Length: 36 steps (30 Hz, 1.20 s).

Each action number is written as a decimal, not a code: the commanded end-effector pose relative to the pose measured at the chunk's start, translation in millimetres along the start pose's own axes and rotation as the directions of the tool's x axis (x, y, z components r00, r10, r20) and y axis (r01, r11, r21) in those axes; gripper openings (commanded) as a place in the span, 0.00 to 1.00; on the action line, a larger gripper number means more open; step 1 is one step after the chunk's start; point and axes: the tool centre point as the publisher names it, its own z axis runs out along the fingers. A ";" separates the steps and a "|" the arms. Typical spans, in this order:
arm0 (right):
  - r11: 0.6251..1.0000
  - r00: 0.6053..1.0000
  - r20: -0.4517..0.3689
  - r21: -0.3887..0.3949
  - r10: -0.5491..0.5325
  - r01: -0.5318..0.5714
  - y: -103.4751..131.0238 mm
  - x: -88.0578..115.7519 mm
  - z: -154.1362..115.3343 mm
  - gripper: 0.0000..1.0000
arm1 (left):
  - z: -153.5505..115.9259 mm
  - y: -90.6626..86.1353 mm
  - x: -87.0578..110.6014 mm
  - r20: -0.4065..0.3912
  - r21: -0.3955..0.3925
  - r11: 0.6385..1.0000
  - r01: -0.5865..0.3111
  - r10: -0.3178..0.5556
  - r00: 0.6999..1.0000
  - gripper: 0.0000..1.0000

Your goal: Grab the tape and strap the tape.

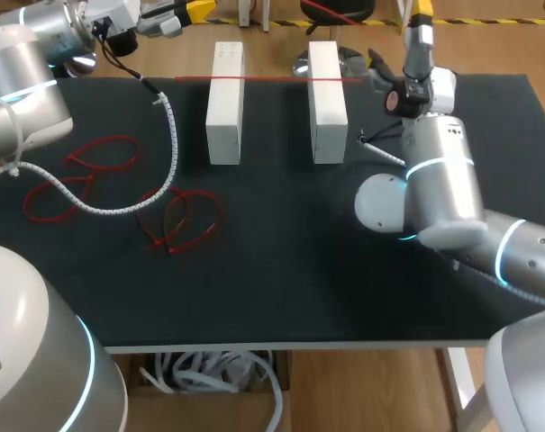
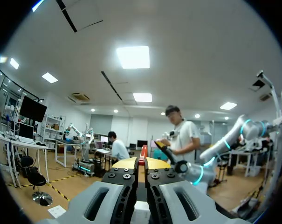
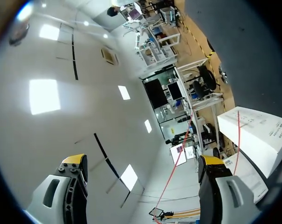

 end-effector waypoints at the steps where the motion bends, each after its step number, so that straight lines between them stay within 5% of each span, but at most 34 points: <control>1: 1.000 0.999 -0.040 -0.007 -0.003 0.003 3.9 -6.1 0.7 1.00 | 0.4 0.6 1.0 0.004 0.001 1.000 -0.002 0.002 1.000 0.00; 36: 0.998 1.000 0.020 -0.064 0.002 0.000 19.9 -2.1 4.4 1.00 | 0.4 0.6 1.0 0.004 0.001 1.000 -0.002 0.002 1.000 0.00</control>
